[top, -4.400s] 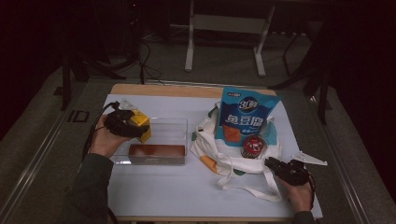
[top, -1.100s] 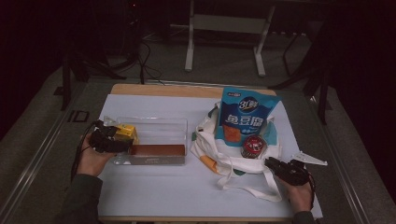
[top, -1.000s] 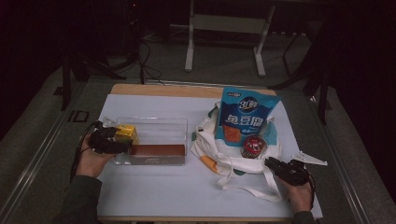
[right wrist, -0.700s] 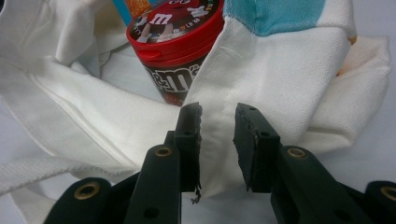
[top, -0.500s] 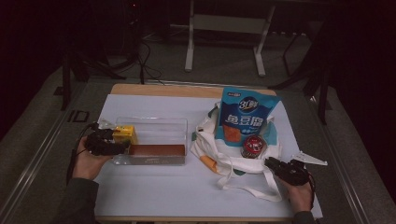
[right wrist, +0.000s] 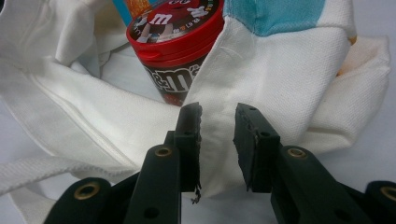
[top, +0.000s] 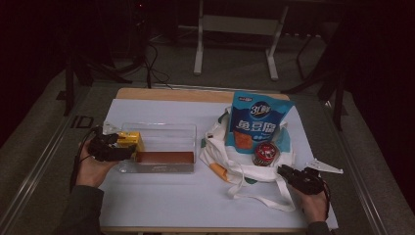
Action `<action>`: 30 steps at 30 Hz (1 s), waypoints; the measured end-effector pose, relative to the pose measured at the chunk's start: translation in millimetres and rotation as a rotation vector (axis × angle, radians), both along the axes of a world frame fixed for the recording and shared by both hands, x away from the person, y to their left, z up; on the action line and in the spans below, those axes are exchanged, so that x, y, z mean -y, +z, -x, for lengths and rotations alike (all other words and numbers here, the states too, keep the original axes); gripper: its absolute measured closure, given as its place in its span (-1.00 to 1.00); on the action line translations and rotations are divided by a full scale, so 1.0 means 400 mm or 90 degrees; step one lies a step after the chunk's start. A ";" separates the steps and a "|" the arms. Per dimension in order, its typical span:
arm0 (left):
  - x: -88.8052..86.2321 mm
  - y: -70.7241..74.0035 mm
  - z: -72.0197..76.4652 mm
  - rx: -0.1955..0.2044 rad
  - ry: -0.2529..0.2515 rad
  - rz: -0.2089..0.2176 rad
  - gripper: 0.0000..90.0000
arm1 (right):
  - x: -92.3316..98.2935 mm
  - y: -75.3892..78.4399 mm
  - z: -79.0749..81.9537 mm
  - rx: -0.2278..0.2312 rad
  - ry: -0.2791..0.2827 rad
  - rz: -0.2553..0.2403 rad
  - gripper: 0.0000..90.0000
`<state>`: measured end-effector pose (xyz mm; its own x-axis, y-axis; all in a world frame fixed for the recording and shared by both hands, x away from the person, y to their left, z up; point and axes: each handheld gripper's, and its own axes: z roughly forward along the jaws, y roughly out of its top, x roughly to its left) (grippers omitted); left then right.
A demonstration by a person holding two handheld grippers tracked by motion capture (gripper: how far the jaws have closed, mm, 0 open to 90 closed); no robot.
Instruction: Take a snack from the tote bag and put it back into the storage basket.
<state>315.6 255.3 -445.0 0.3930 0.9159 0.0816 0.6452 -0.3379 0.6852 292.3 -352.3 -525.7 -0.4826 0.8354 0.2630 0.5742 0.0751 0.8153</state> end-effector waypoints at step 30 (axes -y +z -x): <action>0.017 0.063 0.000 0.050 -0.030 0.036 -0.54 | 0.000 -0.002 -0.001 0.000 0.000 -0.002 0.58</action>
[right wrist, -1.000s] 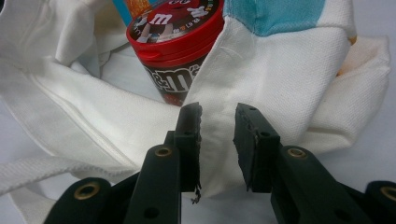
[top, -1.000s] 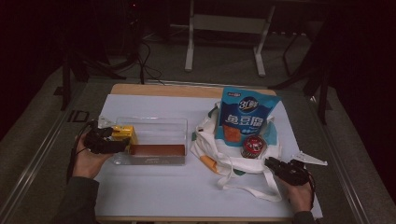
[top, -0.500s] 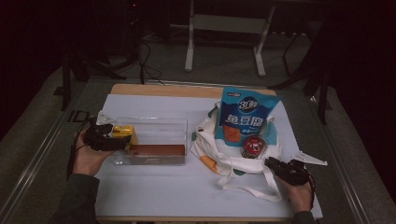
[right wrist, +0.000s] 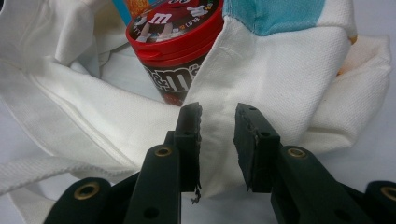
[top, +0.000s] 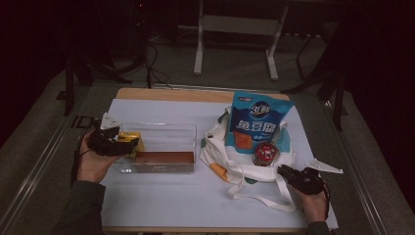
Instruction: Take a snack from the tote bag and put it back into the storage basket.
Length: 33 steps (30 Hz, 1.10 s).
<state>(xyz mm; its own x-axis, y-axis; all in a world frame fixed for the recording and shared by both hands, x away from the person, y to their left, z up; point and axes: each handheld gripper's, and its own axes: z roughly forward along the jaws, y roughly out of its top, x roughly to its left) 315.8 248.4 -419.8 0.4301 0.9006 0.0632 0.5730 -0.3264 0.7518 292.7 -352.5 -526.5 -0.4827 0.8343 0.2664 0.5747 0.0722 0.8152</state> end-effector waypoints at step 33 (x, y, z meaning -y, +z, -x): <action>0.140 0.011 0.013 0.037 -0.129 0.024 0.08 | 0.007 0.075 -0.012 0.028 0.003 0.054 0.67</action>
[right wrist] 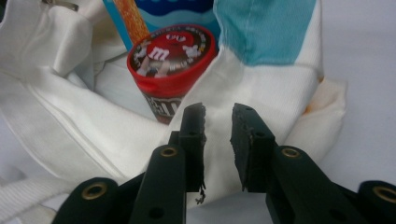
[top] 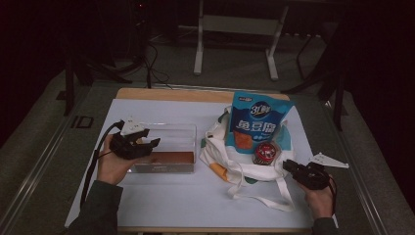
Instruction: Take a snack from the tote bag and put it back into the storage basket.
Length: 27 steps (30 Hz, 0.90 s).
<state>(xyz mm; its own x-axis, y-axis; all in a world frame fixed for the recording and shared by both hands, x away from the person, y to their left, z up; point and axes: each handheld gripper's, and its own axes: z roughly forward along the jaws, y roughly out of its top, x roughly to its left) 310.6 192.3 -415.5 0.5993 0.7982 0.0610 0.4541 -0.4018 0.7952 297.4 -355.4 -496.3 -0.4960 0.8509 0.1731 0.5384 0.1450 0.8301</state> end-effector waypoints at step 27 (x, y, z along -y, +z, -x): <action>0.057 -0.045 0.017 -0.019 -0.075 0.030 0.15 | -0.064 0.115 -0.093 0.024 0.049 0.067 0.62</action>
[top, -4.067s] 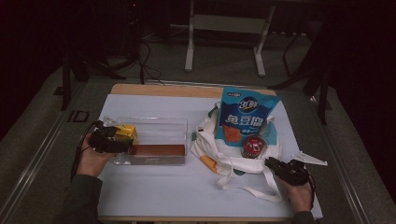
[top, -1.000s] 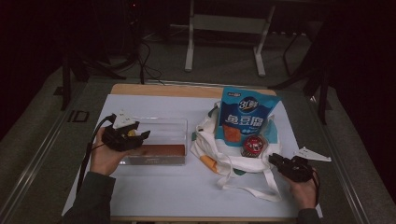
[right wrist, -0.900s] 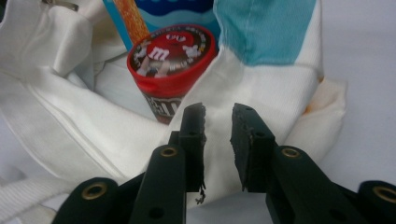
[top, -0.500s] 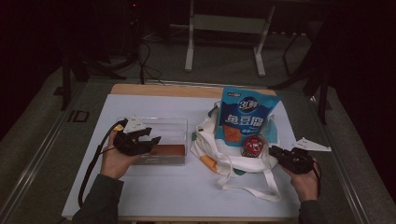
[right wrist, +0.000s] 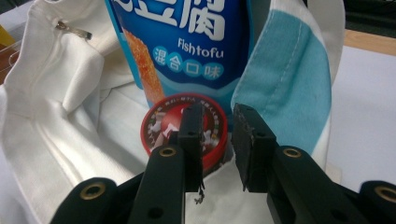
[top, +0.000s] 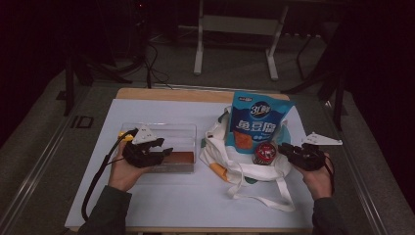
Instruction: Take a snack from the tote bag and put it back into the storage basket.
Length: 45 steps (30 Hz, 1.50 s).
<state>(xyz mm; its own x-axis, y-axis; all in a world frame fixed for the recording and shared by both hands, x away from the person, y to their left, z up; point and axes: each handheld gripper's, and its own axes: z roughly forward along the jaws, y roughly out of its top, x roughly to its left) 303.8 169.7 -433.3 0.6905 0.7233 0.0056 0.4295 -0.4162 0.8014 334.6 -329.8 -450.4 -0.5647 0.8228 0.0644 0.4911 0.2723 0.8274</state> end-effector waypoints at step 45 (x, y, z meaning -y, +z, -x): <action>-0.023 -0.061 0.104 -0.010 -0.064 0.005 0.17 | -0.072 0.103 -0.147 -0.011 0.047 -0.006 0.38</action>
